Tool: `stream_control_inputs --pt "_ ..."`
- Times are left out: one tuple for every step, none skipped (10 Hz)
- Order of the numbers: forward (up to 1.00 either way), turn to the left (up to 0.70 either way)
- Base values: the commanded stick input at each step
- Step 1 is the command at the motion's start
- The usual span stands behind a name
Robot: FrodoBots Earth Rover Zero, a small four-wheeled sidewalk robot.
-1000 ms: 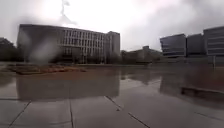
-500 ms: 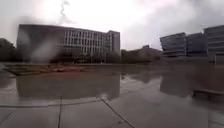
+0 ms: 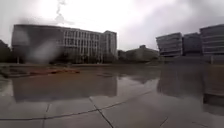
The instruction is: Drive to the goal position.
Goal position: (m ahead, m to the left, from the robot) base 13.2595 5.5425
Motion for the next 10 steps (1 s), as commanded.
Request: stream_control_inputs --pt "0.70 -0.05" --pt "0.70 -0.35" --pt "0.70 -0.35" --pt "0.70 -0.30" --pt "0.70 -0.15" --pt "0.70 0.00" --pt "0.70 0.00" --pt "0.70 0.00" --pt "0.70 0.00" --pt "0.70 0.00"
